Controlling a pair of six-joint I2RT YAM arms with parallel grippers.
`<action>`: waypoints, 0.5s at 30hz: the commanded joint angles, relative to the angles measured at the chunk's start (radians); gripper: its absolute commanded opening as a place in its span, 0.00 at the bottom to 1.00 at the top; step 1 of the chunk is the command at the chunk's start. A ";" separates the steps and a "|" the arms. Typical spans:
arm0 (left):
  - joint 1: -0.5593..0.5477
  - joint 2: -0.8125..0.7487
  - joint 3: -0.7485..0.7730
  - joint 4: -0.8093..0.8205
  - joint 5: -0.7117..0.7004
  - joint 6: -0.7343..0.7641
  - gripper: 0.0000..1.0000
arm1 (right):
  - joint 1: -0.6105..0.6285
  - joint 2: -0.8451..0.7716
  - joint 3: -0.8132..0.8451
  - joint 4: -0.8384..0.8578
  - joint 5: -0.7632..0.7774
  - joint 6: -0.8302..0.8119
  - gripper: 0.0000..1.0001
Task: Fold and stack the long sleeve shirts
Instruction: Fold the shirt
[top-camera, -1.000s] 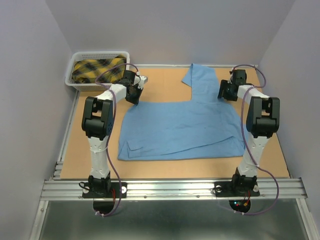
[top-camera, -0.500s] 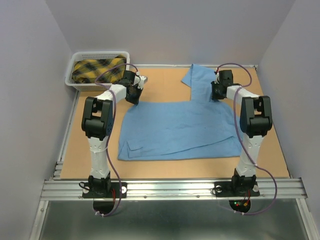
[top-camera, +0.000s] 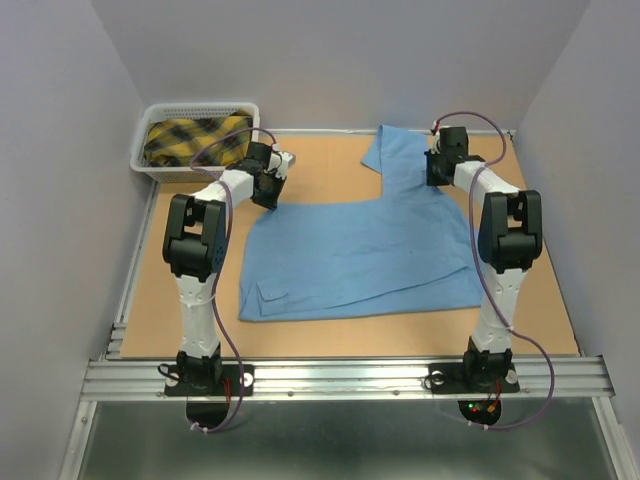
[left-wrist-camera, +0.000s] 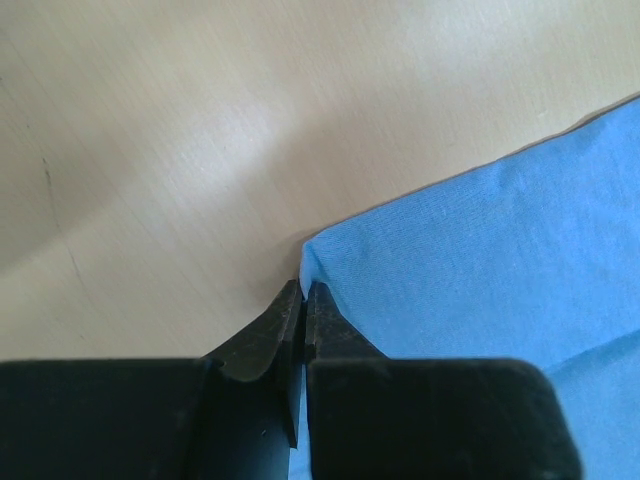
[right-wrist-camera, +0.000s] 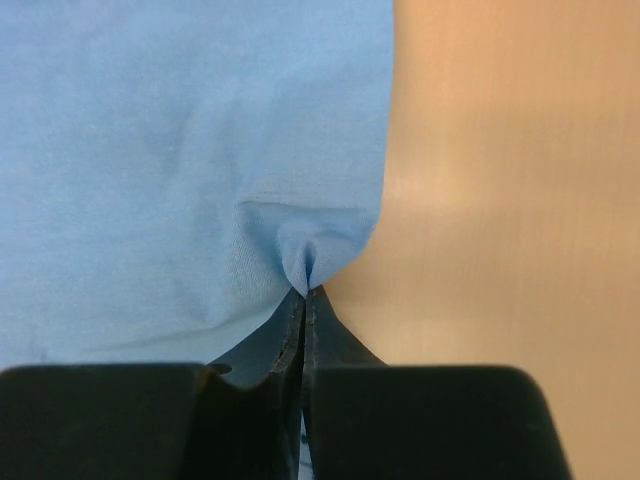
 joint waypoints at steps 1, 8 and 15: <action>0.002 -0.050 -0.035 -0.046 -0.034 -0.009 0.06 | -0.008 -0.058 0.094 0.023 0.046 -0.041 0.01; 0.002 -0.079 -0.050 -0.035 -0.071 -0.024 0.05 | -0.008 -0.129 0.029 0.037 0.077 -0.025 0.01; 0.002 -0.071 -0.046 -0.020 -0.063 -0.043 0.05 | -0.011 -0.173 -0.022 0.049 0.107 0.096 0.50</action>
